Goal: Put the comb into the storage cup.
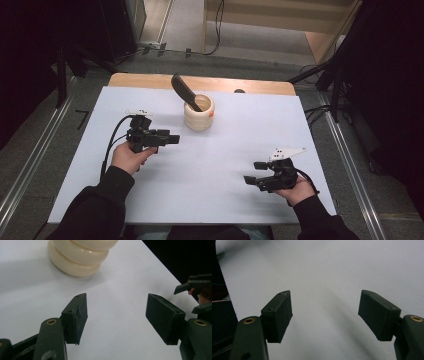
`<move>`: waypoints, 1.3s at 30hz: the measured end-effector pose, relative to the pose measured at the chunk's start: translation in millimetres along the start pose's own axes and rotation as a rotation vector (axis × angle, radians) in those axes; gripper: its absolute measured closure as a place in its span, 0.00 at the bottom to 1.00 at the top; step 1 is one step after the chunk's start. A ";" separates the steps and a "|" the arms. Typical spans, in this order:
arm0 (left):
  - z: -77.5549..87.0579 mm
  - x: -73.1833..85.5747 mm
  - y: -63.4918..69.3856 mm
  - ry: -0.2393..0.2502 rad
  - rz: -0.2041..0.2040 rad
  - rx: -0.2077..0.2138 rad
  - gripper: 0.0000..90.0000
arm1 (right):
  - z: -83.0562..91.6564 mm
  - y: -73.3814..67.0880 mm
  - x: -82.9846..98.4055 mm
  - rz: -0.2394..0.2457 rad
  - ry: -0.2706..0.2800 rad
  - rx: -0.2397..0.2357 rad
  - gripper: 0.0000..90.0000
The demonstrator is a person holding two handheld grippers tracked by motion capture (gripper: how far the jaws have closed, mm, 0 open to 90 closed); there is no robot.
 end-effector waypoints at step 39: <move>67.2 50.0 22.4 -0.027 -0.103 0.006 0.33 | -1.0 2.9 1.3 -0.013 0.005 0.008 0.26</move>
Point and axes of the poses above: each handheld gripper's, and its own axes: z roughly backward along the jaws, x roughly out of its underside, y roughly to its right, the point moved 9 cm from there along -z, roughly forward along the jaws, and after that the axes turned 14 degrees about y, right-handed, at the moved point
